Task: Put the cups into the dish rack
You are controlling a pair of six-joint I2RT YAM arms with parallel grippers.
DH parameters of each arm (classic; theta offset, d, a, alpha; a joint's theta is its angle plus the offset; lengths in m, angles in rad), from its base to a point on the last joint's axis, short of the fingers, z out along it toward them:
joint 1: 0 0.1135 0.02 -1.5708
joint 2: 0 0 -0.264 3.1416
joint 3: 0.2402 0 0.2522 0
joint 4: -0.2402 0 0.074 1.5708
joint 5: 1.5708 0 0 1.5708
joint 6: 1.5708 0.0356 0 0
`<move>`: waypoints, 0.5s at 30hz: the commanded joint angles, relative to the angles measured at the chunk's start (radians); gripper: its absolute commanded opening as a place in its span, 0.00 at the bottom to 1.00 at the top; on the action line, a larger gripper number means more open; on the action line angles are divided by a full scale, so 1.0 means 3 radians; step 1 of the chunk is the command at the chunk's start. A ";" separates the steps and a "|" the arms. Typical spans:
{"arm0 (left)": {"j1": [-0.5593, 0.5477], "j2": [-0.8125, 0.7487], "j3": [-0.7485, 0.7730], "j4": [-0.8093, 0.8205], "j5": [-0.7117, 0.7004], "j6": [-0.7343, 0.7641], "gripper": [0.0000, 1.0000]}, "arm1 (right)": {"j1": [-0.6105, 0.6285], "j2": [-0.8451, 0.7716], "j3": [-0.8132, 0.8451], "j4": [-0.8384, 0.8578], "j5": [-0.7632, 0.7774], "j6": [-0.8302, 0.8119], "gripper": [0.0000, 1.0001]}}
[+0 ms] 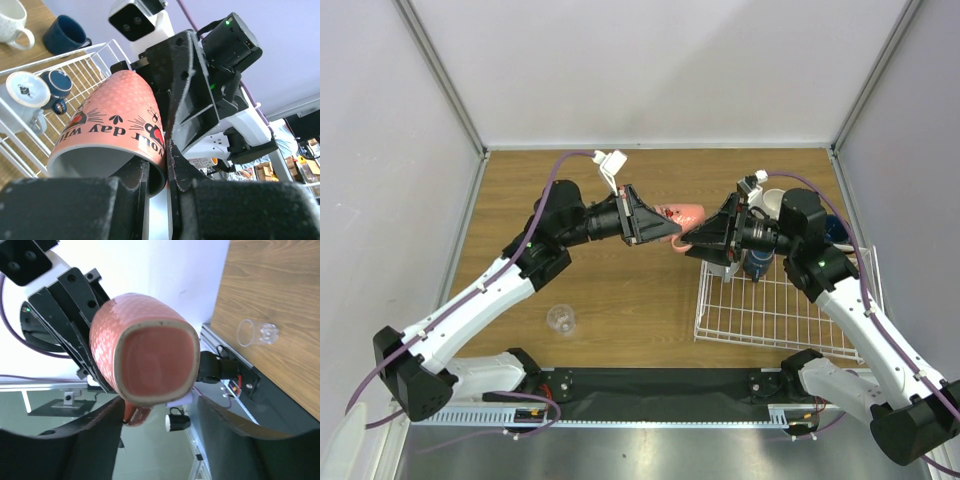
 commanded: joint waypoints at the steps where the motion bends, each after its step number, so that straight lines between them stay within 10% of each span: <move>1: -0.0047 -0.0099 0.0184 0.0383 -0.0073 0.0111 0.00 | -0.0007 -0.0061 0.0009 0.0315 0.0012 0.0271 0.64; 15: -0.0205 0.0126 0.0363 0.0312 -0.0134 0.0269 0.00 | 0.0023 0.0046 -0.0012 0.0402 -0.0033 0.0399 0.50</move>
